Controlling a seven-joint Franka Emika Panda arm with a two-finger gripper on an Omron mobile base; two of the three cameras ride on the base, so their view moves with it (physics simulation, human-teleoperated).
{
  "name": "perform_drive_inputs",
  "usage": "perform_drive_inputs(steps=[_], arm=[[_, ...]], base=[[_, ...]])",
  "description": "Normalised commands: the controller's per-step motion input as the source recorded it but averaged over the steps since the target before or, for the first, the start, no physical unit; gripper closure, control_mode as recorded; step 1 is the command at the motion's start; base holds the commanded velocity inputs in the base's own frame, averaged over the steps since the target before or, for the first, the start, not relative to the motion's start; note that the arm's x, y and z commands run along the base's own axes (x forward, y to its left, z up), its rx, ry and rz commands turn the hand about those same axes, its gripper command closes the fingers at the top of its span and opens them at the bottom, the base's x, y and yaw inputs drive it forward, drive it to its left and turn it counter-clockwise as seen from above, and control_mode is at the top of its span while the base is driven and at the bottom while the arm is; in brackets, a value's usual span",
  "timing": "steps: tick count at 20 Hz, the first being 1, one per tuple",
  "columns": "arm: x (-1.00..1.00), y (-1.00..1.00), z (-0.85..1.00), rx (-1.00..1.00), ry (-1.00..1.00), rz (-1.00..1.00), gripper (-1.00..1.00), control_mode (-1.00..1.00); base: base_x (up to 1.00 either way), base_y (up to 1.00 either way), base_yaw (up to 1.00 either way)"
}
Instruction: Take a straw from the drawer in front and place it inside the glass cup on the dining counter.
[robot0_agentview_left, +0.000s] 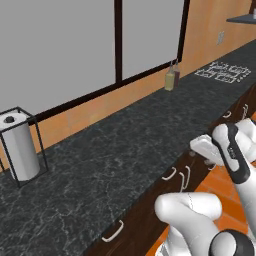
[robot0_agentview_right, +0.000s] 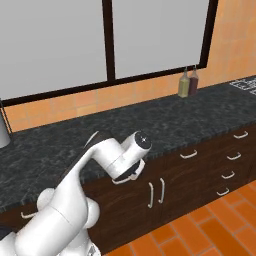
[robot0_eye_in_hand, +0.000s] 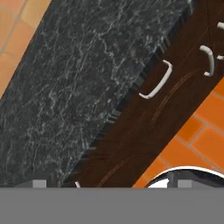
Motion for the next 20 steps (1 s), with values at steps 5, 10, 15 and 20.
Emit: perform_drive_inputs(steps=[5, 10, 15, 20], arm=[[0.00, -0.15, -0.37, 0.18, 0.01, 0.00, -1.00, -1.00], [0.04, -0.07, -0.23, 0.04, 0.02, 0.00, -1.00, -1.00], [0.10, -0.02, -0.23, 0.02, 0.00, 0.00, -1.00, -1.00], [0.14, -0.05, -0.16, 0.05, 0.00, 0.00, -1.00, -1.00]], base=[[0.00, 0.00, 0.00], [0.00, 0.00, 0.00], [0.00, 0.00, 0.00], [0.00, 0.00, 0.00]])
